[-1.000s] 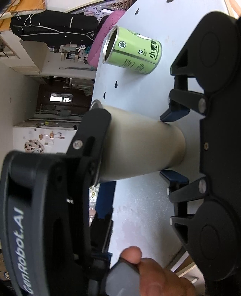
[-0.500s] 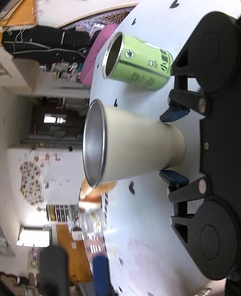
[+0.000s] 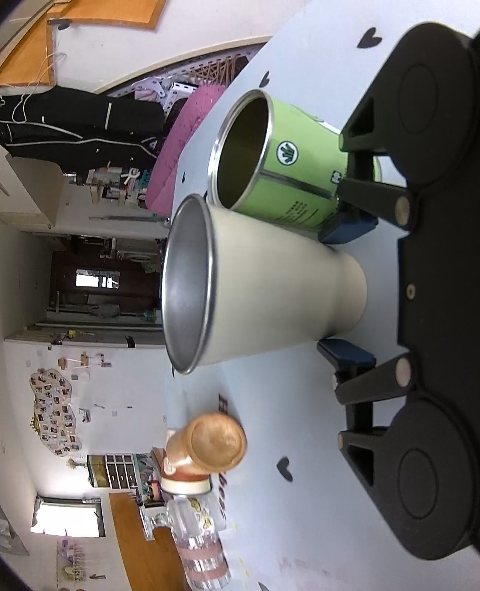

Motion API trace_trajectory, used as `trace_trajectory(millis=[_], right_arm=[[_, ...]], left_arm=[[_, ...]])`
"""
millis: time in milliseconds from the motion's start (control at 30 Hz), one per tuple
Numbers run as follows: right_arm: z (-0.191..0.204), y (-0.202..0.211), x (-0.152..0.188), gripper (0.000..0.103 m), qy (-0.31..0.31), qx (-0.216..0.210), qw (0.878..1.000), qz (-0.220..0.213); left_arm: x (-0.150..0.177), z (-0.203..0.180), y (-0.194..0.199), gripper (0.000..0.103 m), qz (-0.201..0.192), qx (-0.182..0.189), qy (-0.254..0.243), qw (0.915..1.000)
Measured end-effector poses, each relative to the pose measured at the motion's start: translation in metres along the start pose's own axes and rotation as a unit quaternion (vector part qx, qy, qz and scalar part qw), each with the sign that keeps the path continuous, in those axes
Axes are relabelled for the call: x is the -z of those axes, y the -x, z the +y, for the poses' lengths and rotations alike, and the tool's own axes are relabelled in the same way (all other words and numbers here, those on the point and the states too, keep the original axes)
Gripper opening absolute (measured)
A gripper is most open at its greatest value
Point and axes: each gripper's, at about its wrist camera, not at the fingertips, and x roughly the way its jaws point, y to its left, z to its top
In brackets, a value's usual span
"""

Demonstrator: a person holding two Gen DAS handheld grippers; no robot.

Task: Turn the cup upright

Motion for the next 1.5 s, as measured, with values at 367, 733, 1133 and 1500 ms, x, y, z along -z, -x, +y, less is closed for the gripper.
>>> trace_trajectory(millis=[367,733,1133,1500], right_arm=[[-0.016,-0.008,0.003,0.054,-0.019,0.008,1.0,0.007],[-0.007,-0.002,0.005,0.063,-0.01,-0.018,1.0,-0.001],[0.003,0.106,0.003,0.098,-0.022,0.002,0.997,-0.08],[-0.004,0.16,0.008,0.1,-0.044,0.023,0.992,-0.115]], left_arm=[[0.002,-0.004,-0.003,0.088,0.0,-0.011,-0.015,0.9998],[0.003,-0.009,-0.002,0.088,-0.004,-0.034,-0.04,0.9986],[0.004,-0.027,0.019,0.099,-0.019,-0.122,-0.136,0.983],[0.003,-0.034,0.035,0.103,-0.017,-0.149,-0.158,0.976]])
